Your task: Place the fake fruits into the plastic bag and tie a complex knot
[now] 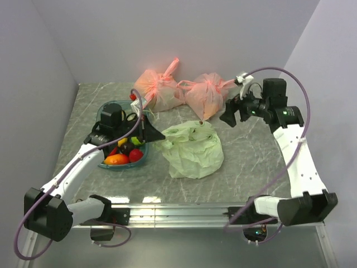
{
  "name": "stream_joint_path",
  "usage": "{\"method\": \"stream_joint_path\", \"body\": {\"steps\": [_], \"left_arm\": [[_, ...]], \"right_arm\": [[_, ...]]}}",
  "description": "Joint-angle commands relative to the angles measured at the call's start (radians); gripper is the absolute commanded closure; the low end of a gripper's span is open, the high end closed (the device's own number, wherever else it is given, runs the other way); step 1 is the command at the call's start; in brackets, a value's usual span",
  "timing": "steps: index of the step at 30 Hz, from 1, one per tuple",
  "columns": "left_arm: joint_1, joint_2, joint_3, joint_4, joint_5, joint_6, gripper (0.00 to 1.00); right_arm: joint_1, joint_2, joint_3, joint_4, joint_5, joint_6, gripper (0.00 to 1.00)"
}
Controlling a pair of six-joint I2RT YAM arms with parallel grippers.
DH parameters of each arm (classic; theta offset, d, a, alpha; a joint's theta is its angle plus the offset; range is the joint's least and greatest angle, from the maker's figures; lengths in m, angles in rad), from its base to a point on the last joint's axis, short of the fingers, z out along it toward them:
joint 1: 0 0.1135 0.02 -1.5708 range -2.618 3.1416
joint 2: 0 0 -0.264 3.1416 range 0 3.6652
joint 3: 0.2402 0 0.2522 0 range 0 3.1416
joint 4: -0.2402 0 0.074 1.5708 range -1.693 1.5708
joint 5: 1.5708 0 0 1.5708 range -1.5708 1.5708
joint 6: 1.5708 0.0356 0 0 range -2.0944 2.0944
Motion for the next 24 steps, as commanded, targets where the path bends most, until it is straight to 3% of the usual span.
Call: {"method": "stream_joint_path", "body": {"steps": [1,6,10,24], "left_arm": [[-0.031,0.013,0.071,0.024,0.009,-0.037,0.99],[-0.051,0.095,0.172,-0.031,0.107,-0.014,1.0],[-0.059,0.152,0.241,-0.121,0.219,0.063,1.0],[-0.122,0.267,0.415,-0.269,0.277,0.161,1.0]], "right_arm": [[0.153,-0.049,0.088,0.058,0.038,-0.005,0.05],[0.37,-0.08,0.009,0.204,0.012,-0.043,0.02],[0.453,-0.08,-0.061,0.306,0.012,-0.153,0.01],[0.596,0.089,-0.036,0.283,0.017,-0.359,0.04]]}}
